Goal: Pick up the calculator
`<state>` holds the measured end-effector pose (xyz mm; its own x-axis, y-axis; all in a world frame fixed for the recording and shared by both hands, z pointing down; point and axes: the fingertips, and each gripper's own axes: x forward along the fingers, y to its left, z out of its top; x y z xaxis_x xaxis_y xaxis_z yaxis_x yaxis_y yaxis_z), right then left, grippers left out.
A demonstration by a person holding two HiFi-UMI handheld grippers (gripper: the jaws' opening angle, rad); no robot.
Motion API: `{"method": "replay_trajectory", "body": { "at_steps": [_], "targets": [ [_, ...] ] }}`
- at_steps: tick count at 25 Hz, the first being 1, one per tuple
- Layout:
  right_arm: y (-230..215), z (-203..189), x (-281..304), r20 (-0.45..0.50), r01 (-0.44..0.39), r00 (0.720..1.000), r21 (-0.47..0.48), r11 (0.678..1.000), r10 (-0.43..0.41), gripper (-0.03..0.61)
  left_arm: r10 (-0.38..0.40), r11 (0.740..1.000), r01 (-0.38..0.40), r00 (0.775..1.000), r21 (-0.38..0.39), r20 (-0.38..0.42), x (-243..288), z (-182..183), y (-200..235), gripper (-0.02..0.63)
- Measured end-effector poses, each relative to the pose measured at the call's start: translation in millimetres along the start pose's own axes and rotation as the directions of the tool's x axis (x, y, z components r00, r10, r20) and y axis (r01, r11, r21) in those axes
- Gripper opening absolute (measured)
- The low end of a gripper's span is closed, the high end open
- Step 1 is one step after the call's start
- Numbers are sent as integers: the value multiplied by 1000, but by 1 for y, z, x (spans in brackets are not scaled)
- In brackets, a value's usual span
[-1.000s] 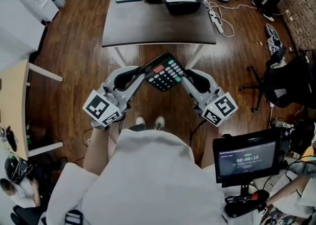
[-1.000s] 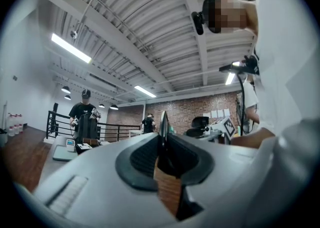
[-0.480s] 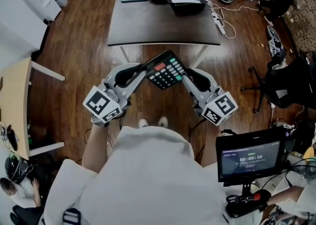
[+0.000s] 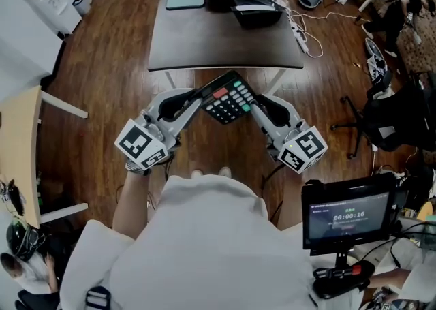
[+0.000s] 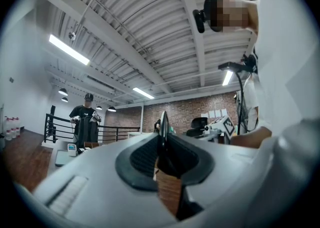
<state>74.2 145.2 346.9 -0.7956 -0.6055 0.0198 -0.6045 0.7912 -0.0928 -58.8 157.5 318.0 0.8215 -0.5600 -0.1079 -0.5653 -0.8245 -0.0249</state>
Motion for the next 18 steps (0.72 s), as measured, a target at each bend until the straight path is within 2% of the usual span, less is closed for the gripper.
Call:
{"method": "replay_trajectory", "body": {
  "at_steps": [18],
  "targets": [
    [-3, -3, 5, -8, -1, 1000, 12, 1000, 1, 100, 5, 1000, -5, 1000, -9, -10, 0, -4, 6, 60]
  ]
}}
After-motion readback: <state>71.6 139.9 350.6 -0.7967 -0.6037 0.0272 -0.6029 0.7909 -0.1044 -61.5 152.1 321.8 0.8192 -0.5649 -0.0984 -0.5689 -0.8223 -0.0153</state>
